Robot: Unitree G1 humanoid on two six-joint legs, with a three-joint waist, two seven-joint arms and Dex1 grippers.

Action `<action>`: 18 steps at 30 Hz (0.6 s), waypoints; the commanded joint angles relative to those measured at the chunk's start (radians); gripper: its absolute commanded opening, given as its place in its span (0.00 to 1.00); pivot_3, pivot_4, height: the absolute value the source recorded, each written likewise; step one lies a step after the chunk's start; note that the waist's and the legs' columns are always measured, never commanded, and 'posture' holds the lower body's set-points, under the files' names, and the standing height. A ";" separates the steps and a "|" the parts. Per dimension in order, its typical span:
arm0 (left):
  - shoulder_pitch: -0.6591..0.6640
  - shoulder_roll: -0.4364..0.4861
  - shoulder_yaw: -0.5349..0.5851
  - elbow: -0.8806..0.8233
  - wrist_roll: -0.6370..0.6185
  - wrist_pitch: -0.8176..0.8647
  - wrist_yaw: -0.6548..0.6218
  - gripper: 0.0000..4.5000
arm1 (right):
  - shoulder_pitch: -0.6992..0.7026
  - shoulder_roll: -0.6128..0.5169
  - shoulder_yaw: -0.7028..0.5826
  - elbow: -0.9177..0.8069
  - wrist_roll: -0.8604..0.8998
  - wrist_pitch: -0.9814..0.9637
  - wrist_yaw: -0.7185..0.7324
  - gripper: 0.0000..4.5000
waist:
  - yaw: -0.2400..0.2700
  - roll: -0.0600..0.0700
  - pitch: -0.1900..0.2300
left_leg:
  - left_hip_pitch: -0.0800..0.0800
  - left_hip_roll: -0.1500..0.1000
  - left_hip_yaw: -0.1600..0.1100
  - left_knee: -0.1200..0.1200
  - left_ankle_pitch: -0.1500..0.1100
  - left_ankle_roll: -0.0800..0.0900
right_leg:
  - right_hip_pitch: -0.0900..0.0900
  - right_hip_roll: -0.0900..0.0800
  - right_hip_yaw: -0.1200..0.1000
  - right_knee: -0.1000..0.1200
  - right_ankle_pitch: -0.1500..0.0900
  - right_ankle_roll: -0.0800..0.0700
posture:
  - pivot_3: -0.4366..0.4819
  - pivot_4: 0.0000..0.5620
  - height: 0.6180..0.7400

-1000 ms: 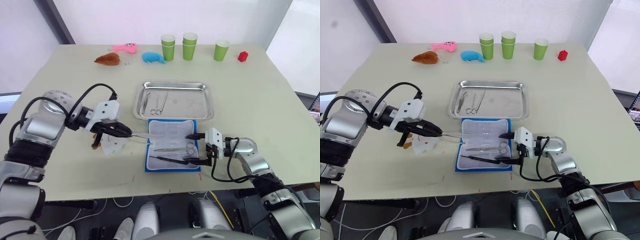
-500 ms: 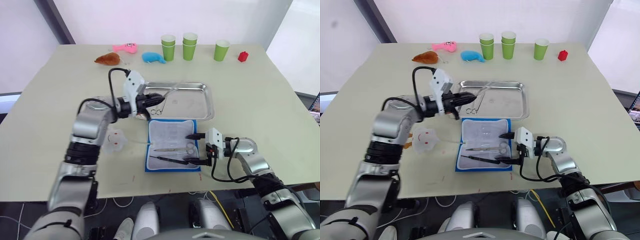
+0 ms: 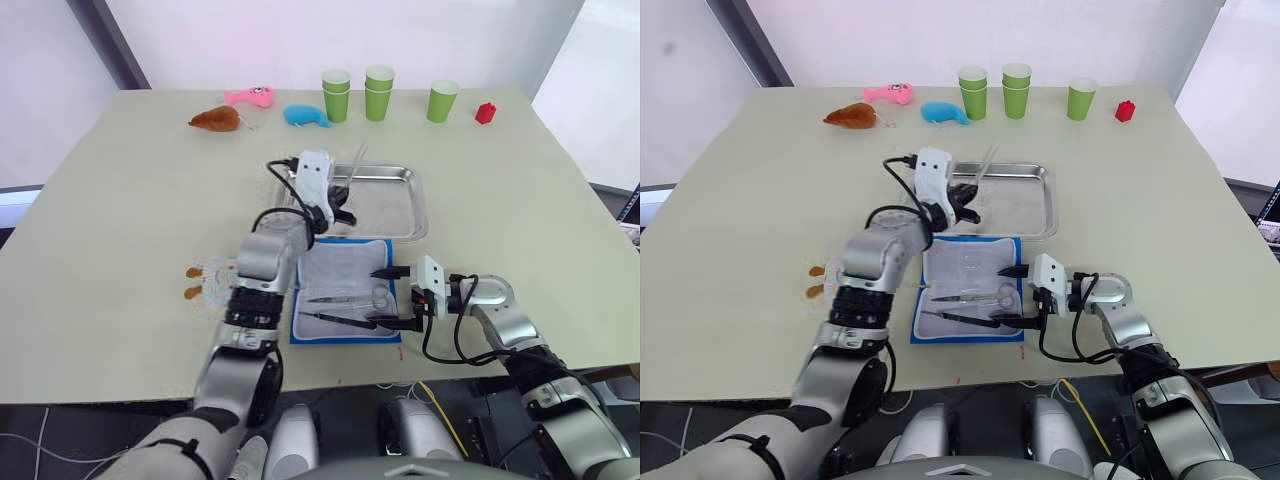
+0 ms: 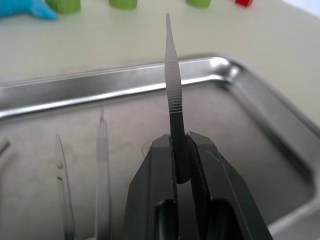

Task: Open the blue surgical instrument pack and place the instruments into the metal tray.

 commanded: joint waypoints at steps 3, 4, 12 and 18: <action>-0.025 -0.029 -0.003 0.023 0.043 0.011 0.076 0.01 | 0.047 -0.003 0.061 0.080 -0.053 0.027 0.016 1.00 | 0.000 0.000 0.000 | 0.000 0.000 0.000 0.000 0.000 0.000 | 0.000 0.000 0.000 0.000 0.000 0.000 | 0.48 0.27 1.00; -0.028 -0.032 -0.003 0.033 0.048 0.020 0.086 0.01 | 0.047 -0.003 0.061 0.080 -0.053 0.026 0.015 1.00 | 0.000 0.000 0.000 | 0.000 0.000 0.000 0.000 0.000 0.000 | 0.000 0.000 0.000 0.000 0.000 0.000 | 0.48 0.27 1.00; -0.025 -0.052 0.040 0.067 0.036 0.092 0.132 0.01 | 0.055 -0.002 0.059 0.075 -0.051 0.027 0.009 1.00 | 0.000 0.000 0.000 | 0.000 0.000 0.000 0.000 0.000 0.000 | 0.000 0.000 -0.001 0.000 0.000 0.000 | 0.48 0.27 1.00; -0.026 -0.053 0.057 0.073 0.042 0.111 0.143 0.01 | 0.060 -0.005 0.057 0.069 -0.051 0.028 0.005 1.00 | 0.000 0.000 0.000 | 0.001 0.000 0.000 0.000 0.000 0.000 | 0.000 0.000 -0.002 0.000 0.000 0.000 | 0.48 0.27 1.00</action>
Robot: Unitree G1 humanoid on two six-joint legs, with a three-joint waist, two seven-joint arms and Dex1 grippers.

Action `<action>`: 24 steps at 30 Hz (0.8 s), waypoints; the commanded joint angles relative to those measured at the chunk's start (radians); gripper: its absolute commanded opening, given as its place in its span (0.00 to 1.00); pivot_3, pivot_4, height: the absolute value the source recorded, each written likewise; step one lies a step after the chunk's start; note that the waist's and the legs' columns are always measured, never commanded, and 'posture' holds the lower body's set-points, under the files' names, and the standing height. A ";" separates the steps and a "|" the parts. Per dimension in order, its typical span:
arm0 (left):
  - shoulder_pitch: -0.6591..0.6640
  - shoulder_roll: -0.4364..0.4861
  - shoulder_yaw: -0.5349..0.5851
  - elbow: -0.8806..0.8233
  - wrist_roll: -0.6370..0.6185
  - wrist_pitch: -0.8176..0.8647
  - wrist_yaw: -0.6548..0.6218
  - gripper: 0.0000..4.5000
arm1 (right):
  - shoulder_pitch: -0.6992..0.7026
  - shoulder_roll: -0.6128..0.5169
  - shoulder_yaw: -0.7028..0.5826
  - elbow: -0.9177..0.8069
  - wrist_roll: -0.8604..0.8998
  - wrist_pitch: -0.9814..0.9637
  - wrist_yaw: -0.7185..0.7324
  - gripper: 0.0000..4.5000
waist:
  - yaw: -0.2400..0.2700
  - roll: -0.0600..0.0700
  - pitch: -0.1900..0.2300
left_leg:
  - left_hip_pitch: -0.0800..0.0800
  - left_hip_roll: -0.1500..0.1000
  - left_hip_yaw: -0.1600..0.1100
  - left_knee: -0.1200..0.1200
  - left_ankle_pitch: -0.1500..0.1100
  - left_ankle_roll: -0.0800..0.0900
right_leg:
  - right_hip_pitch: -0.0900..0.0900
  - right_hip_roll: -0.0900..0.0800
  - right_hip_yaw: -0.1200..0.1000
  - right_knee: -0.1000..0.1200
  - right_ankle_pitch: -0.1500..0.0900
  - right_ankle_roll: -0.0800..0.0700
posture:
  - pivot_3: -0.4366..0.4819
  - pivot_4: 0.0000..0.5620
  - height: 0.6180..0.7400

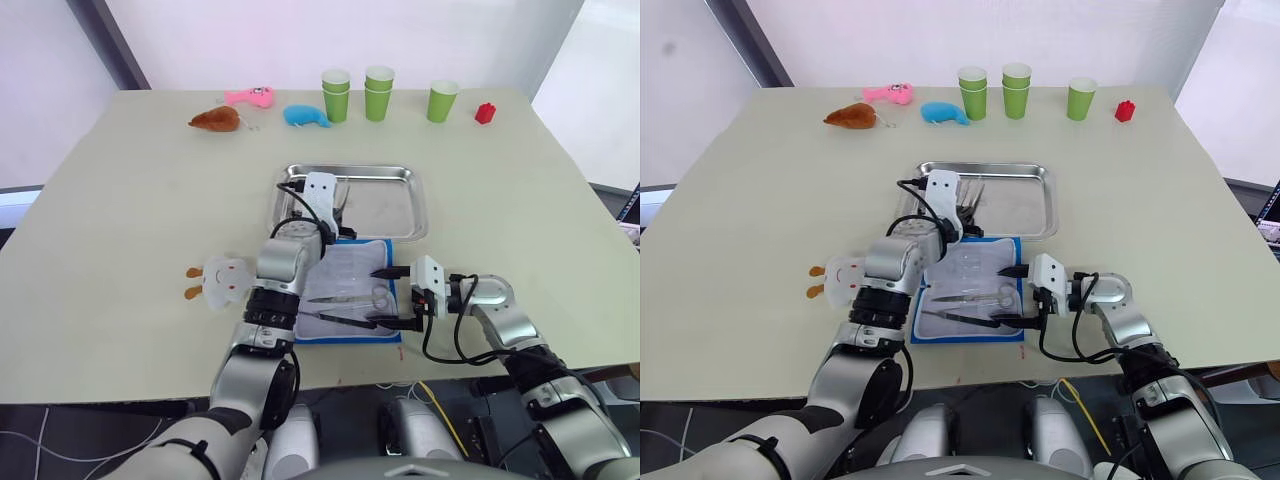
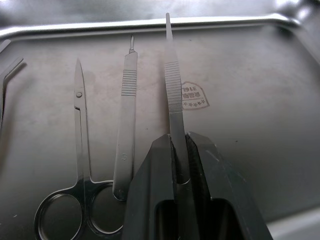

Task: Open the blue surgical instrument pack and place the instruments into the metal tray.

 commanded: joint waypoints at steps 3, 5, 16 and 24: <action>-0.010 -0.008 0.023 -0.008 -0.003 0.032 0.023 0.01 | 0.062 -0.005 0.057 0.064 -0.051 0.032 0.003 1.00 | 0.000 0.000 0.000 | 0.000 0.000 0.000 0.000 0.000 0.000 | 0.000 0.000 -0.001 0.000 0.000 0.000 | 0.48 0.27 1.00; -0.010 -0.011 0.029 -0.008 -0.004 0.033 0.028 0.01 | 0.061 -0.003 0.057 0.066 -0.051 0.031 0.002 1.00 | 0.000 0.000 0.000 | 0.000 0.000 0.000 0.000 0.000 0.000 | 0.000 0.000 -0.001 0.000 0.000 0.000 | 0.48 0.27 1.00; -0.001 -0.002 0.045 -0.014 0.002 0.034 0.040 0.01 | 0.066 0.001 0.061 0.060 -0.051 0.033 -0.002 1.00 | 0.000 0.000 0.000 | 0.000 0.000 0.000 0.000 0.000 0.000 | 0.000 0.000 -0.002 0.000 0.000 0.000 | 0.48 0.27 1.00; -0.003 -0.002 0.044 -0.013 0.007 0.030 0.044 0.40 | 0.063 0.004 0.061 0.064 -0.052 0.031 -0.004 1.00 | 0.000 0.000 0.000 | 0.000 0.000 0.000 0.000 0.000 0.000 | 0.000 0.000 -0.002 0.000 0.000 0.000 | 0.48 0.27 1.00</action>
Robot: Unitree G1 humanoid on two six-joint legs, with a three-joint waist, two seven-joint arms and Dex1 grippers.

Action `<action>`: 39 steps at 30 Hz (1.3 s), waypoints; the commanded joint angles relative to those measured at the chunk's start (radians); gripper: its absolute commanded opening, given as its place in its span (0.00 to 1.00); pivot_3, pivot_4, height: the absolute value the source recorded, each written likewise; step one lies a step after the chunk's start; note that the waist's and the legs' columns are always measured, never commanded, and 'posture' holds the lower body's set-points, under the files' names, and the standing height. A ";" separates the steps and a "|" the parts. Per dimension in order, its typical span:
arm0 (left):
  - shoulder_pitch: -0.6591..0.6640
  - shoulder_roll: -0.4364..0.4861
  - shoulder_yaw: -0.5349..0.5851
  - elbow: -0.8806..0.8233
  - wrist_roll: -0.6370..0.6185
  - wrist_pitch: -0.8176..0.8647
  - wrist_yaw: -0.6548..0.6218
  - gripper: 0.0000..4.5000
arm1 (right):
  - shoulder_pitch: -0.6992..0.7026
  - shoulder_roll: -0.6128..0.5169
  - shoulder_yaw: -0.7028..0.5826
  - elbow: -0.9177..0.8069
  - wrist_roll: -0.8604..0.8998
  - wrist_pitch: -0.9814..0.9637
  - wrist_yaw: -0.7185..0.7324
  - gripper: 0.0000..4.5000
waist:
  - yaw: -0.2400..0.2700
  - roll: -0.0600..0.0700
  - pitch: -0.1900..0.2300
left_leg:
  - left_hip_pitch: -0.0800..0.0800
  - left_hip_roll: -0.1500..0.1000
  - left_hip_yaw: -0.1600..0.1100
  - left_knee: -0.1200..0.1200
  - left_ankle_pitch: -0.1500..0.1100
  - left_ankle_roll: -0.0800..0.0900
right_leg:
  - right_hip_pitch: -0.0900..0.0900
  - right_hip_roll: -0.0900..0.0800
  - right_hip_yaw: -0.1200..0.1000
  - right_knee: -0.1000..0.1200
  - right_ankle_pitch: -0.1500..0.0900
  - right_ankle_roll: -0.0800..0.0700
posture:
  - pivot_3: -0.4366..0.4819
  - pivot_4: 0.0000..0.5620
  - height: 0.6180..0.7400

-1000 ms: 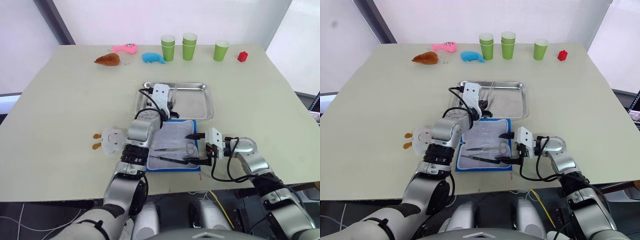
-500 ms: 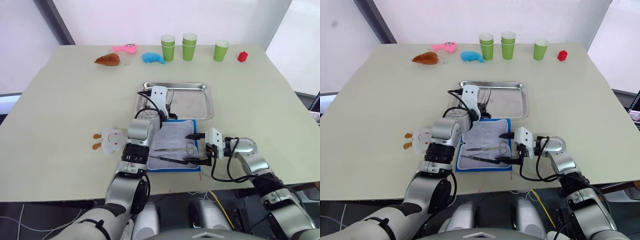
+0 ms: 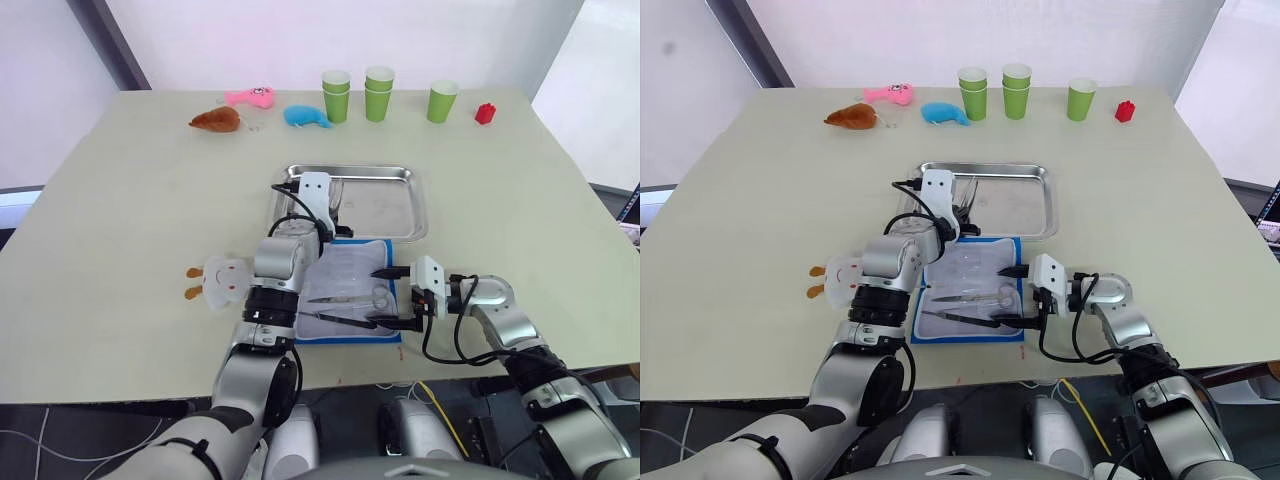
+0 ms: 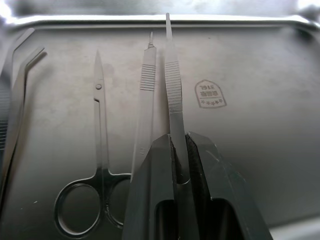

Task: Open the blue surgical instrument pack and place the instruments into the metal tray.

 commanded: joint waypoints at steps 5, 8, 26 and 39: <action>0.000 0.003 0.007 -0.008 0.006 0.000 0.015 0.51 | 0.058 0.004 0.062 0.070 -0.052 0.031 0.003 1.00 | 0.000 0.000 0.000 | 0.000 0.000 0.000 0.000 0.000 0.000 | 0.000 0.000 0.000 0.000 0.000 0.000 | 0.48 0.27 1.00; 0.000 0.001 0.002 -0.019 0.003 -0.015 0.009 0.51 | 0.057 0.004 0.061 0.072 -0.053 0.030 0.003 1.00 | 0.000 0.000 0.000 | 0.000 0.000 0.000 0.000 0.000 0.000 | 0.000 0.000 0.000 0.000 0.000 0.000 | 0.48 0.27 1.00; 0.023 0.094 -0.076 -0.154 -0.045 -0.215 -0.290 0.51 | 0.058 0.005 0.059 0.077 -0.054 0.027 -0.001 1.00 | -0.007 0.000 0.000 | -0.001 0.000 0.000 0.000 0.000 0.000 | 0.000 0.000 -0.001 -0.001 0.000 0.000 | 0.48 0.27 1.00; 0.253 0.460 -0.077 -0.285 -0.244 -0.481 -0.987 0.51 | 0.054 0.010 0.059 0.090 -0.055 0.017 -0.007 1.00 | -0.017 0.000 0.001 | -0.001 0.000 0.000 -0.001 0.000 0.000 | 0.000 -0.001 -0.001 -0.002 0.000 0.000 | 0.48 0.27 1.00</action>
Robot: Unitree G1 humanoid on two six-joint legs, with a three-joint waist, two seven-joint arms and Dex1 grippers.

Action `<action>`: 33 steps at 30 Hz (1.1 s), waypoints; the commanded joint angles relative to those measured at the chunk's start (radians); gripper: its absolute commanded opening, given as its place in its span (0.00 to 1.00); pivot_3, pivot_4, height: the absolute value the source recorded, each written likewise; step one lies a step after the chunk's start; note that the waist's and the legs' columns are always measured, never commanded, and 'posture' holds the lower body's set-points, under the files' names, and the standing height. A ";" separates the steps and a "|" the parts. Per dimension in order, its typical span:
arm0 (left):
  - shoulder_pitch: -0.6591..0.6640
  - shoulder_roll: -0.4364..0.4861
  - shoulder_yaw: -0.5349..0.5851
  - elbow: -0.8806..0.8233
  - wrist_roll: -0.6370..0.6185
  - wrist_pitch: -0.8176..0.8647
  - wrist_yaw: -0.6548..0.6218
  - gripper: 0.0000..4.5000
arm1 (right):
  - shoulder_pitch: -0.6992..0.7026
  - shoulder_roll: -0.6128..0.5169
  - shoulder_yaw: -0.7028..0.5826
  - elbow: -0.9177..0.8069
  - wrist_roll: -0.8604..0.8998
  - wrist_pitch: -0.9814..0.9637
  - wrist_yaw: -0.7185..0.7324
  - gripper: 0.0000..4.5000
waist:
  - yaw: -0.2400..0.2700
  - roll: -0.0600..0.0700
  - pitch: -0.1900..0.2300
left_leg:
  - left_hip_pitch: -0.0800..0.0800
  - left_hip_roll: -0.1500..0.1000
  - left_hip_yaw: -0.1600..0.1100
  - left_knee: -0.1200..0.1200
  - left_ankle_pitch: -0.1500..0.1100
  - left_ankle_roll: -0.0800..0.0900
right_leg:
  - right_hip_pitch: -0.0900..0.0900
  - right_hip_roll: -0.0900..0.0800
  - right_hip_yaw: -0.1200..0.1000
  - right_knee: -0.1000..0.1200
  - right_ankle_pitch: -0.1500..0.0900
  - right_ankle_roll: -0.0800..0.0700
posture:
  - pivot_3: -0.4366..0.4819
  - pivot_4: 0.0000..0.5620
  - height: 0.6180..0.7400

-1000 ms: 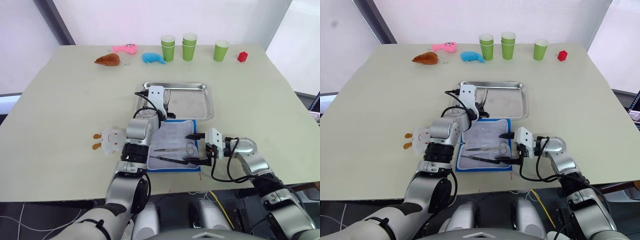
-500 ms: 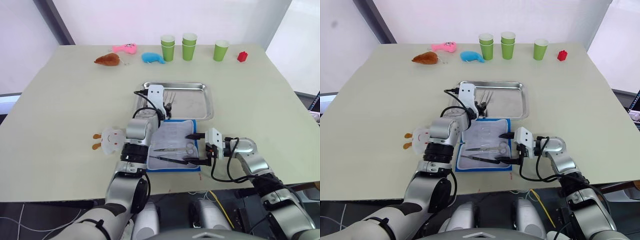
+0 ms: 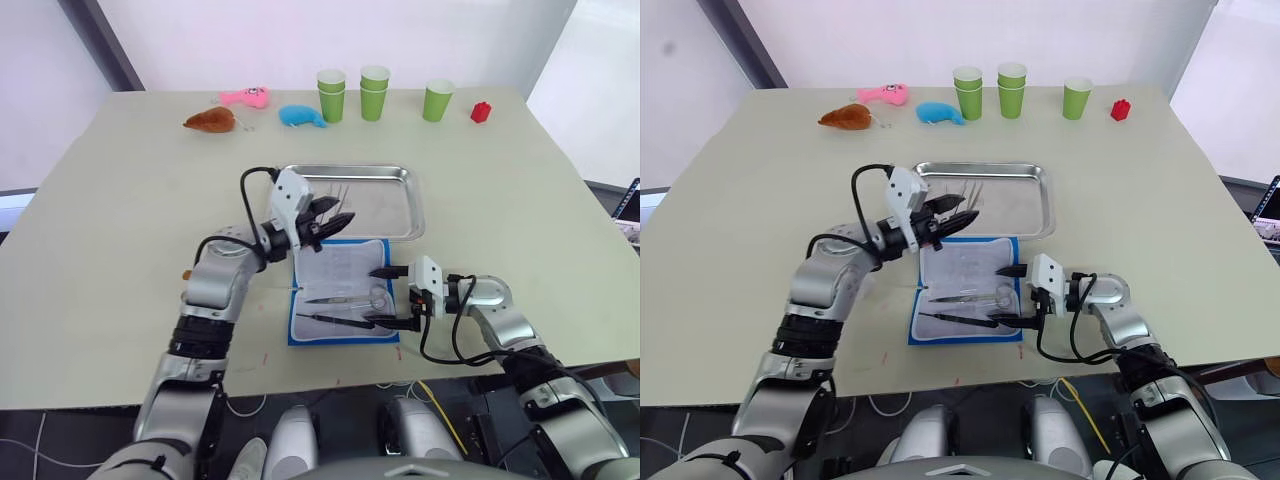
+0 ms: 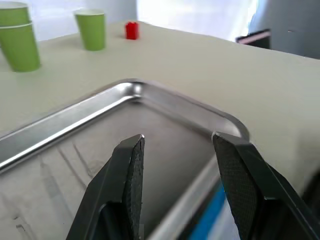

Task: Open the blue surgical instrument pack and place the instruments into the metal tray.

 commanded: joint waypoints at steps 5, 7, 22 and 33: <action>0.062 0.203 0.070 -0.026 -0.140 -0.102 -0.358 0.51 | 0.058 -0.004 0.056 0.082 -0.054 0.030 0.003 1.00 | 0.000 0.000 0.000 | 0.000 0.000 -0.001 0.000 0.000 0.000 | 0.000 0.001 -0.001 0.000 0.000 0.000 | 0.48 0.27 1.00; 0.063 0.272 0.084 -0.001 -0.165 -0.115 -0.468 0.51 | 0.058 -0.004 0.056 0.083 -0.054 0.029 0.004 1.00 | 0.001 0.000 0.000 | 0.000 0.000 0.000 0.000 0.000 0.000 | 0.000 0.000 -0.001 0.000 0.000 0.000 | 0.48 0.27 1.00; 0.058 0.583 -0.024 0.014 -0.359 -0.221 -0.761 0.99 | 0.056 0.000 0.058 0.088 -0.053 0.026 0.008 1.00 | -0.001 0.000 0.003 | -0.001 0.001 0.000 -0.001 0.000 0.000 | -0.001 0.001 0.000 0.000 -0.001 0.000 | 0.48 0.27 1.00; 0.106 0.588 -0.017 -0.024 -0.402 -0.252 -0.761 0.99 | 0.060 -0.008 0.057 0.082 -0.053 0.027 0.013 1.00 | 0.000 0.001 0.004 | 0.000 0.001 0.000 -0.001 0.000 0.001 | -0.001 0.001 0.001 -0.001 -0.001 0.000 | 0.48 0.27 1.00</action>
